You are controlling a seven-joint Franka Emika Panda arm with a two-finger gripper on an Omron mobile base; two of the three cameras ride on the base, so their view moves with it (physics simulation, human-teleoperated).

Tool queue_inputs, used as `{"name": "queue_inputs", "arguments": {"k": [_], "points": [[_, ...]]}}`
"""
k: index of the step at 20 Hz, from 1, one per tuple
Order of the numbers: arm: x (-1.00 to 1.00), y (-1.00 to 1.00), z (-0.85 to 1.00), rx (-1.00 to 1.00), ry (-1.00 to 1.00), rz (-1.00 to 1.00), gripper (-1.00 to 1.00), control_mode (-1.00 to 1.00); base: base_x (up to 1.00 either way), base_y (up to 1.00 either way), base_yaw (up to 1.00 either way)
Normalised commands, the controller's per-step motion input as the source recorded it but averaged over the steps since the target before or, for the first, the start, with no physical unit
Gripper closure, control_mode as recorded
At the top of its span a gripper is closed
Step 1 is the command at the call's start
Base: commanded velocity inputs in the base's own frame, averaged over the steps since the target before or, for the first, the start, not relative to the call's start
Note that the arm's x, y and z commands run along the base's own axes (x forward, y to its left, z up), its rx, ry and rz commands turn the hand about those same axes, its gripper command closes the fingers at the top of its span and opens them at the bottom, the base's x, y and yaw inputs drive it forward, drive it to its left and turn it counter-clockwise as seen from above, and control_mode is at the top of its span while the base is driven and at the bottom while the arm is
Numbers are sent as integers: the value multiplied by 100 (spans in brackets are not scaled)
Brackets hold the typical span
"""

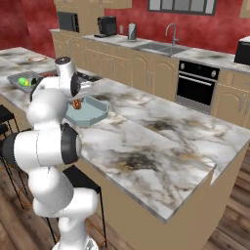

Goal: Place the cold items (corn and cucumber) from the fridge in one tupperware on the dining counter. Place the warm items (kebab skewer and hot dog) in the stove area in another tupperware.

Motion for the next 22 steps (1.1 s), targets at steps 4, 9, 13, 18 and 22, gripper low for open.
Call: {"name": "queue_inputs", "arguments": {"k": [4, 9, 13, 18, 22], "points": [[85, 19, -53, -2, 5, 0, 100, -100, 0, 0, 0], [79, 9, -44, -1, 14, 0, 100, -100, 0, 0, 0], [62, 1, -27, 0, 13, 0, 100, -100, 0, 0, 0], [35, 12, -24, 0, 6, 0, 100, -100, 0, 0, 0], [-6, 17, -3, 0, -2, -3, -100, -100, 0, 0, 0]]}}
